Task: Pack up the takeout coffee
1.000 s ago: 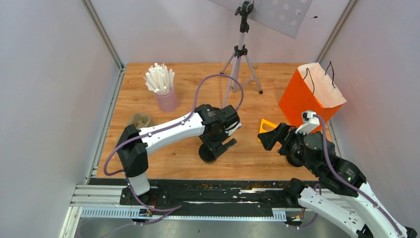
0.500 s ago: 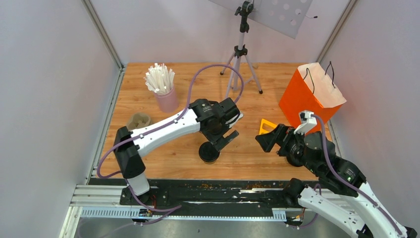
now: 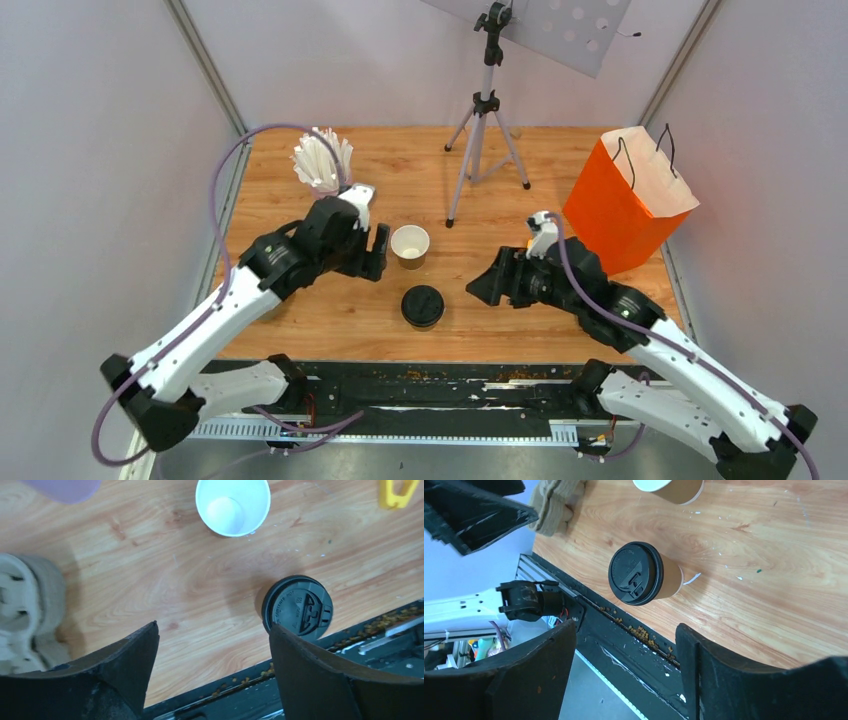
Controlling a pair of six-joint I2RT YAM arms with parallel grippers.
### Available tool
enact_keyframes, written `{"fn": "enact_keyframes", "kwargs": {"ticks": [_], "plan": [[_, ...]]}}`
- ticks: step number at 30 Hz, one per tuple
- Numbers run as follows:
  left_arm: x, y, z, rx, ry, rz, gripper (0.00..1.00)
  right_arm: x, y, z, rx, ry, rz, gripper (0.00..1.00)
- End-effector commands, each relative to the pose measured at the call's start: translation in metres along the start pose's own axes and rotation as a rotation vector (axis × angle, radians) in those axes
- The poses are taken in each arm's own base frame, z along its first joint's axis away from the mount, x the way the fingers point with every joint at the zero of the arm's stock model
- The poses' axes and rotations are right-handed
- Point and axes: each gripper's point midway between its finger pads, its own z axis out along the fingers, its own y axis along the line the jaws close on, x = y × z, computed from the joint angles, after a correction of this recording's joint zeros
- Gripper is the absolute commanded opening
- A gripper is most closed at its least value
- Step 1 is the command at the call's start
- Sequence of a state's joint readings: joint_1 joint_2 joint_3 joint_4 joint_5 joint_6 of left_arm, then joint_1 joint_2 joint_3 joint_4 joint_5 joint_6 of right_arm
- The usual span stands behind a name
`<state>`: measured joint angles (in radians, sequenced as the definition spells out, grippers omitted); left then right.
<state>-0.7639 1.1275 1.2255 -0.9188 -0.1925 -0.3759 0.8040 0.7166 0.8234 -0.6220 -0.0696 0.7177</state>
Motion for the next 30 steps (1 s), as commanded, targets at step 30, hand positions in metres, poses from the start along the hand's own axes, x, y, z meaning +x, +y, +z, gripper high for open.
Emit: {"fn": "enact_keyframes", "kwargs": {"ticks": [30], "plan": [[0.069, -0.051, 0.058, 0.425, -0.135, -0.405, 0.47, 0.022, -0.007, 0.125, 0.058, 0.302, -0.149, 0.36]]}}
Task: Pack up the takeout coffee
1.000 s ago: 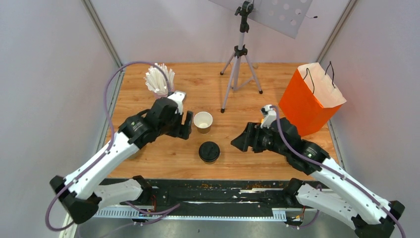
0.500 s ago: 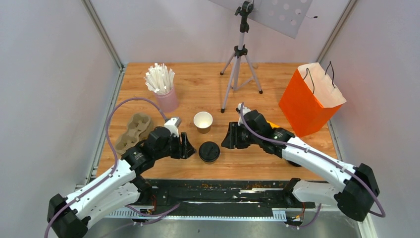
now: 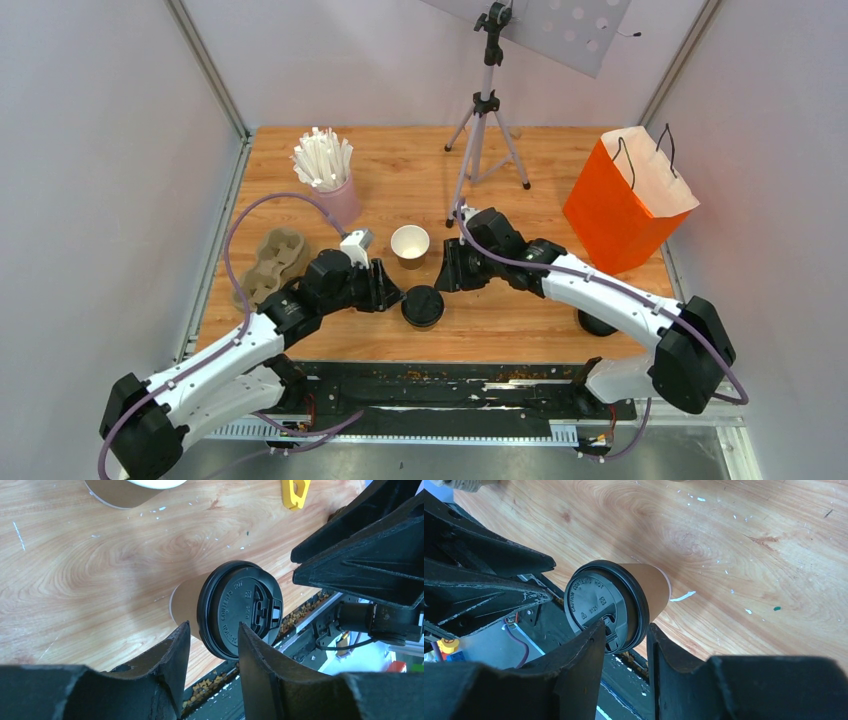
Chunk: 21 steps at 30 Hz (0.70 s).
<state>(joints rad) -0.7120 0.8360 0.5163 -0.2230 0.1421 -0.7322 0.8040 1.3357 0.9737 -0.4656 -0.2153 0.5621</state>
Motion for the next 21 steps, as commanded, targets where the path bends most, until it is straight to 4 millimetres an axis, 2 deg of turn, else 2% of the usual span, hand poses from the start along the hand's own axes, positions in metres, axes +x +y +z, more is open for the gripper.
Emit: {"fn": "enact_keyframes", "kwargs": {"ticks": [1, 9, 14, 21], "plan": [[-0.006, -0.008, 0.005, 0.044, -0.022, -0.008, 0.48, -0.014, 0.008, -0.001, -0.013, -0.029, -0.037, 0.36], [0.003, -0.004, 0.013, 0.046, 0.012, -0.005, 0.46, -0.007, 0.007, 0.007, -0.02, -0.004, -0.028, 0.34], [0.011, -0.001, 0.017, 0.048, 0.053, 0.024, 0.46, 0.002, 0.008, 0.02, -0.044, 0.05, -0.019, 0.31], [0.03, 0.012, 0.023, -0.001, 0.155, 0.042, 0.36, 0.013, -0.005, 0.027, 0.008, 0.069, -0.006, 0.26]]}}
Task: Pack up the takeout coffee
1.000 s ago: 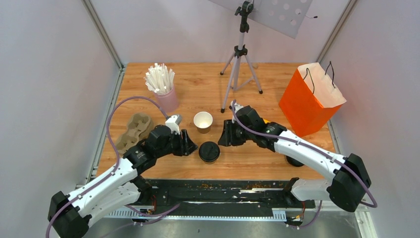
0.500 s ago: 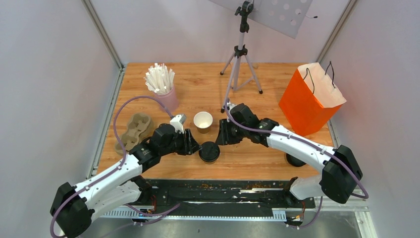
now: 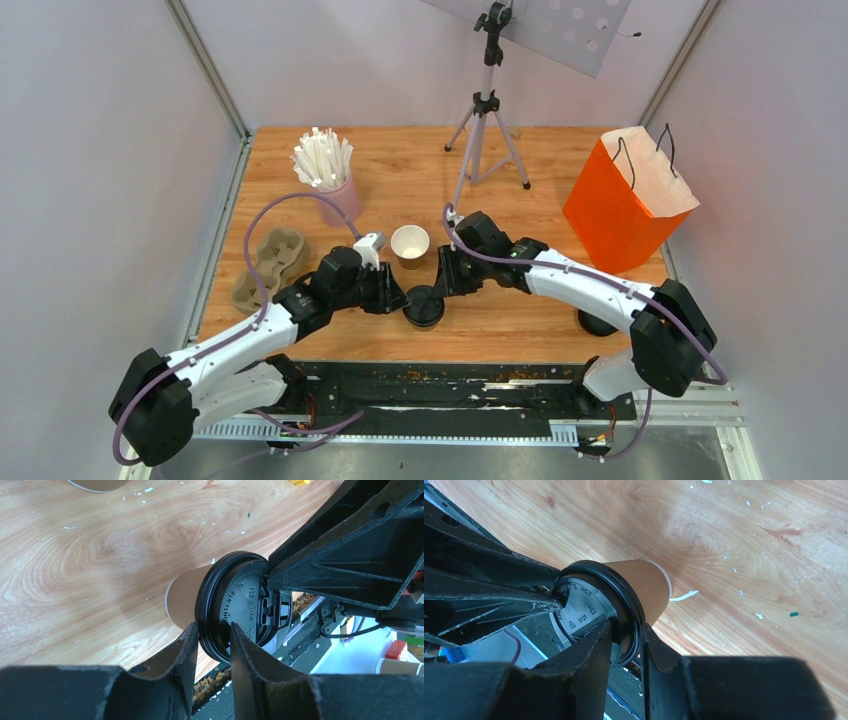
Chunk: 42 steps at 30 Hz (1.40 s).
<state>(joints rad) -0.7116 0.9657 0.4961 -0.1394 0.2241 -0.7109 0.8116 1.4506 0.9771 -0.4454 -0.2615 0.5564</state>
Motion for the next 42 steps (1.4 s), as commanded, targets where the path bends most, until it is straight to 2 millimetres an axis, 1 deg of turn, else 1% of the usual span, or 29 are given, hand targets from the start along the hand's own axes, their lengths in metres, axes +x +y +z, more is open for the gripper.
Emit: {"fn": "enact_keyframes", "kwargs": {"ticks": [1, 4, 6, 10, 12, 13, 15, 17, 18, 21, 23, 25, 28, 30, 32, 34, 37, 38, 39, 42], "plan": [[0.011, 0.01, 0.004, -0.032, 0.065, 0.028, 0.35, -0.004, 0.001, -0.001, 0.004, -0.038, -0.017, 0.25], [0.016, 0.015, 0.005, -0.048, 0.082, 0.028, 0.34, -0.003, -0.004, -0.001, 0.018, -0.047, -0.027, 0.24], [0.019, 0.023, 0.004, -0.093, 0.094, 0.034, 0.35, -0.001, -0.007, 0.0, 0.028, -0.042, -0.034, 0.24], [0.03, 0.042, -0.002, -0.18, 0.129, 0.035, 0.34, 0.005, -0.015, 0.004, 0.041, -0.032, -0.043, 0.24], [0.034, 0.043, -0.005, -0.184, 0.136, 0.012, 0.34, 0.006, -0.016, 0.005, 0.035, -0.037, -0.06, 0.23], [0.035, 0.041, -0.006, -0.175, 0.136, -0.003, 0.34, 0.006, -0.015, 0.005, 0.029, -0.038, -0.072, 0.23], [0.034, 0.027, -0.008, -0.114, 0.126, -0.045, 0.35, -0.001, -0.011, 0.005, 0.007, -0.059, -0.116, 0.23], [0.028, 0.006, -0.01, -0.006, 0.086, -0.101, 0.38, -0.009, -0.008, 0.005, -0.009, -0.062, -0.145, 0.24], [0.025, -0.001, -0.012, 0.03, 0.063, -0.129, 0.39, -0.013, -0.004, 0.004, -0.024, -0.061, -0.16, 0.24], [0.016, -0.013, -0.02, 0.08, 0.006, -0.184, 0.42, -0.024, 0.008, 0.004, -0.058, -0.06, -0.198, 0.25], [0.013, -0.015, -0.024, 0.078, -0.006, -0.191, 0.45, -0.029, 0.014, 0.002, -0.071, -0.061, -0.212, 0.28], [0.011, -0.016, -0.027, 0.069, -0.005, -0.182, 0.5, -0.036, 0.02, -0.002, -0.079, -0.068, -0.226, 0.33], [0.009, -0.014, -0.03, 0.047, -0.007, -0.155, 0.57, -0.046, 0.026, -0.013, -0.071, -0.09, -0.236, 0.41], [0.004, -0.016, -0.032, 0.057, -0.03, -0.155, 0.61, -0.05, 0.031, -0.022, -0.078, -0.108, -0.236, 0.48], [-0.001, -0.016, -0.036, 0.05, -0.063, -0.154, 0.63, -0.052, 0.036, -0.029, -0.089, -0.125, -0.229, 0.54], [-0.009, -0.011, -0.039, 0.008, -0.092, -0.137, 0.64, -0.051, 0.037, -0.033, -0.092, -0.13, -0.216, 0.57], [-0.021, -0.007, -0.04, -0.035, -0.103, -0.099, 0.64, -0.049, 0.037, -0.034, -0.102, -0.138, -0.226, 0.62], [-0.024, -0.007, -0.039, -0.037, -0.095, -0.094, 0.63, -0.05, 0.035, -0.033, -0.094, -0.14, -0.237, 0.62], [-0.026, -0.007, -0.038, -0.039, -0.085, -0.091, 0.62, -0.052, 0.032, -0.031, -0.084, -0.139, -0.245, 0.6], [-0.033, -0.008, -0.033, -0.042, -0.062, -0.097, 0.56, -0.057, 0.029, -0.027, -0.078, -0.112, -0.246, 0.48]]}}
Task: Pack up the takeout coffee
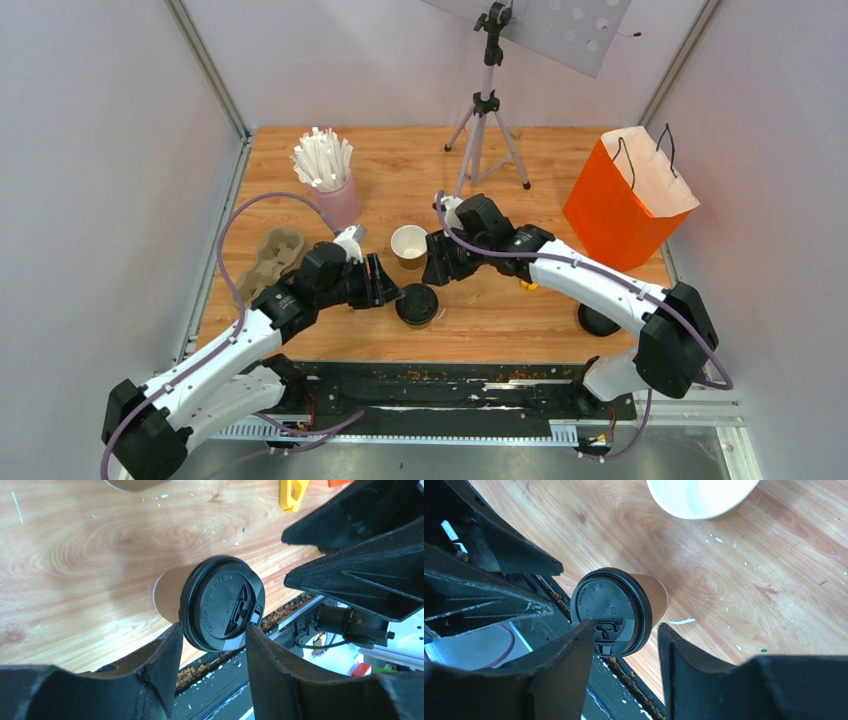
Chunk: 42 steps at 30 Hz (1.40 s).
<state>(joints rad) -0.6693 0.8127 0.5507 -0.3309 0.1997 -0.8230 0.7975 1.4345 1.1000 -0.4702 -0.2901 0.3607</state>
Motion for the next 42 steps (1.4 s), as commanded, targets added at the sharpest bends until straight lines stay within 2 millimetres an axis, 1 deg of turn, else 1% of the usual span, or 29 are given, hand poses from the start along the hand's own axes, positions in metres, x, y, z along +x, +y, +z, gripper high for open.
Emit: {"fn": "enact_keyframes", "kwargs": {"ticks": [1, 5, 9, 12, 19, 23, 25, 26, 29, 31, 33, 36, 39, 42], "plan": [[-0.018, -0.004, 0.003, -0.011, -0.004, 0.035, 0.55, -0.017, 0.002, -0.001, -0.012, -0.008, -0.026, 0.47], [-0.022, 0.004, 0.006, -0.034, -0.005, 0.018, 0.49, -0.012, 0.008, 0.005, -0.054, 0.009, 0.012, 0.43], [-0.022, 0.006, 0.009, -0.027, 0.005, 0.039, 0.48, -0.007, 0.006, 0.008, -0.058, 0.016, 0.018, 0.44], [-0.02, 0.004, 0.011, -0.008, 0.024, 0.064, 0.48, -0.002, 0.006, 0.01, -0.061, 0.045, 0.014, 0.43], [-0.013, 0.006, 0.017, 0.012, 0.042, 0.068, 0.43, 0.006, 0.002, 0.017, -0.06, 0.072, 0.014, 0.35], [-0.008, 0.009, 0.02, 0.014, 0.062, 0.069, 0.42, 0.011, 0.004, 0.017, -0.052, 0.101, 0.039, 0.33], [-0.005, 0.01, 0.022, 0.019, 0.071, 0.068, 0.41, 0.014, 0.005, 0.015, -0.029, 0.114, 0.057, 0.34], [-0.005, 0.011, 0.022, 0.02, 0.073, 0.07, 0.41, 0.016, 0.004, 0.014, -0.013, 0.116, 0.075, 0.36], [-0.002, 0.013, 0.023, 0.016, 0.081, 0.078, 0.42, 0.02, 0.003, 0.011, -0.001, 0.109, 0.11, 0.44], [-0.002, 0.014, 0.023, 0.015, 0.084, 0.081, 0.42, 0.023, 0.004, 0.011, -0.009, 0.1, 0.104, 0.49], [-0.001, 0.014, 0.024, 0.014, 0.087, 0.08, 0.42, 0.025, -0.001, 0.01, 0.004, 0.096, 0.094, 0.49], [-0.001, 0.014, 0.024, 0.018, 0.087, 0.082, 0.4, 0.027, -0.005, 0.01, 0.016, 0.105, 0.082, 0.41], [0.002, 0.015, 0.024, 0.023, 0.105, 0.102, 0.36, 0.03, -0.006, 0.012, 0.001, 0.112, 0.077, 0.37], [0.004, 0.018, 0.024, 0.016, 0.112, 0.111, 0.35, 0.034, -0.007, 0.014, -0.013, 0.119, 0.081, 0.33]]}}
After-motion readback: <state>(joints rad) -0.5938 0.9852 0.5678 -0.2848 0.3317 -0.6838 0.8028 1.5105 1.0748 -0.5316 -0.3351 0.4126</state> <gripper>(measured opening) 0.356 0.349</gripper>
